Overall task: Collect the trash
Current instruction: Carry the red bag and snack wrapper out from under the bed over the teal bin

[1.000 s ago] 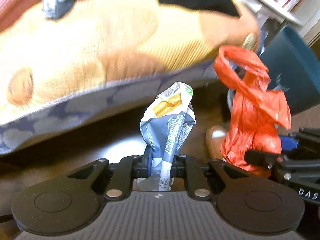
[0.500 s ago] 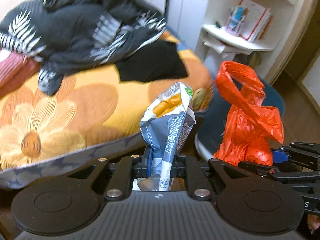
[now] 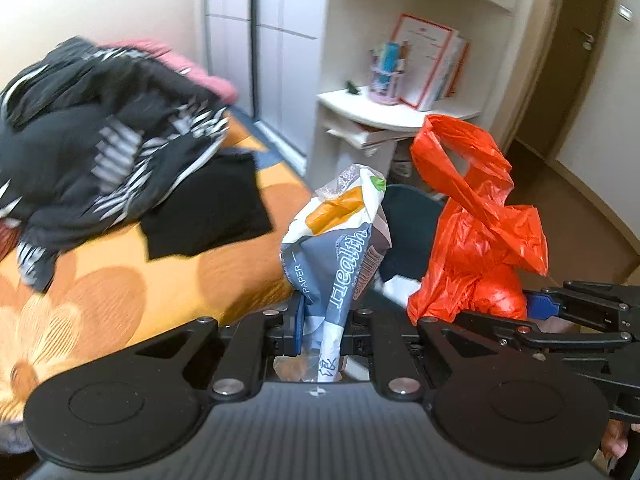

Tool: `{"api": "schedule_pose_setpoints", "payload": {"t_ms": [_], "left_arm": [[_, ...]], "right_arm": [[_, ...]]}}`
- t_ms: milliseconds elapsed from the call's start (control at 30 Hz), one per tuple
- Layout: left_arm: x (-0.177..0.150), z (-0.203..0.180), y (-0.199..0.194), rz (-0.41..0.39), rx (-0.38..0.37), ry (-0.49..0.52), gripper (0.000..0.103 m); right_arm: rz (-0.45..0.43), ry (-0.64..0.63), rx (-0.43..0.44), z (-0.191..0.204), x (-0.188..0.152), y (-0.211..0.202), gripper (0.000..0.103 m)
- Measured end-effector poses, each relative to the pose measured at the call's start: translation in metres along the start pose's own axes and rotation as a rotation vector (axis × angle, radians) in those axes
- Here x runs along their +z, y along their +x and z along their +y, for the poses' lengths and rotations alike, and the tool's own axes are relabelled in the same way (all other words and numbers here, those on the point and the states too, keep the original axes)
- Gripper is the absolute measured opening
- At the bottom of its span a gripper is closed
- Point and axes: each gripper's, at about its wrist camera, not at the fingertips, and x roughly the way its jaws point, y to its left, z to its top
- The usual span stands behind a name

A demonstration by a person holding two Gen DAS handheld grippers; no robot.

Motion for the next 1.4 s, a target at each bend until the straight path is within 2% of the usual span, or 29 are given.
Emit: {"api": "schedule_pose_setpoints", "payload": {"t_ms": [300,600,767,1033,1400], "left_arm": [[0.033,-0.054,0.041,0.02,-0.075,0.04,0.013],[0.053,-0.079,0.091,0.066,-0.099,0.052,0.013],[0.061,-0.084,0.129,0.105,-0.096,0.043,0.013],[0.07,-0.09,0.188,0.183,-0.098,0.044,0.013],[0.062,-0.099,0.259,0.313,-0.116,0.07,0.013]], "right_arm": [[-0.031,0.05,-0.098,-0.057,0.016,-0.004,0.038],[-0.019,0.11,-0.159,-0.105,0.025,0.01,0.038],[0.032,0.128,-0.182,-0.124,0.026,0.035,0.038],[0.16,0.089,-0.203,-0.139,0.02,0.083,0.038],[0.284,0.062,-0.235,-0.154,0.01,0.136,0.038]]}}
